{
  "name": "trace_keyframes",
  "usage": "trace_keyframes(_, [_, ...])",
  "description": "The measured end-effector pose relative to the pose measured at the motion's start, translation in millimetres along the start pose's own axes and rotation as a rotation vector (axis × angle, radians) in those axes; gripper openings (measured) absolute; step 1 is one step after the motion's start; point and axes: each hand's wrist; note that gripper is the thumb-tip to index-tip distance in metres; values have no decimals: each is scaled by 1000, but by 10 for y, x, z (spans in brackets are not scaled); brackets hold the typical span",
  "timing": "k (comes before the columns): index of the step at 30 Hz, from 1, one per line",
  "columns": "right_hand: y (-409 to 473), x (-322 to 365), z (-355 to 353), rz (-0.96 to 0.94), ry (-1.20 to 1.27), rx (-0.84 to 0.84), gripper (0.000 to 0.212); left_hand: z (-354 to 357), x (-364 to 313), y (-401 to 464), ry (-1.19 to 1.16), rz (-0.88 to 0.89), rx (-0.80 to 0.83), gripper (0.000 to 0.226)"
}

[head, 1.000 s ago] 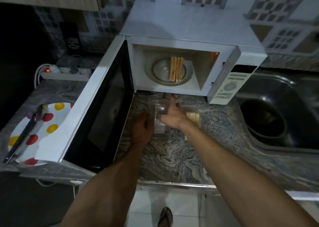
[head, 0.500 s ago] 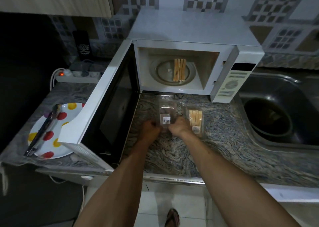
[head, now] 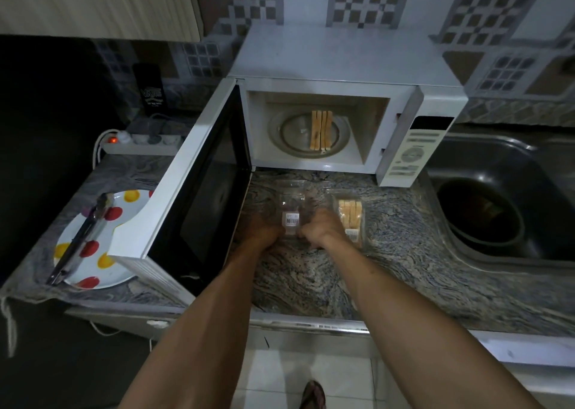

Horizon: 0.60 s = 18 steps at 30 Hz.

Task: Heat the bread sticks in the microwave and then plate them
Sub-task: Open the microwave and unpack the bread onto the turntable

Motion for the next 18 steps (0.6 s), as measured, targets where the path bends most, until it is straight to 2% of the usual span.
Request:
trace_keyframes(2, [-41,1,-163,-38,-18,23,20,-83,-69,-103,177,25,-109,64])
trace_keyframes(3, [-58,-9,-266,-49,-38,36,16,-105,-112,-156,239,32,-197,62])
trace_keyframes(5, [-75,-55,-482,-79,-117,87,12,-115,-205,-297,272,91,-377,47])
trace_keyframes(6, [-82,-86,-593,-104,-191,118,13,-94,-259,-363,227,155,-402,39])
trace_keyframes(9, [-126,-231,-816,-171,-497,258,25,93,-358,-474,91,327,-180,20])
trace_keyframes(12, [-149,-481,-816,-186,-719,312,37,321,-379,-486,288,383,10,20])
trace_keyframes(15, [-156,-663,-749,-245,-677,265,27,588,-269,-453,445,289,283,15])
trace_keyframes(18, [-163,-718,-751,-326,-638,266,16,773,-172,-453,371,165,407,17])
Point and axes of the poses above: each hand's wrist, its own y-axis towards the middle knuckle, its own z-axis out of the palm, x = y × z, and after that the axes turned 9 degrees about -z, right-handed
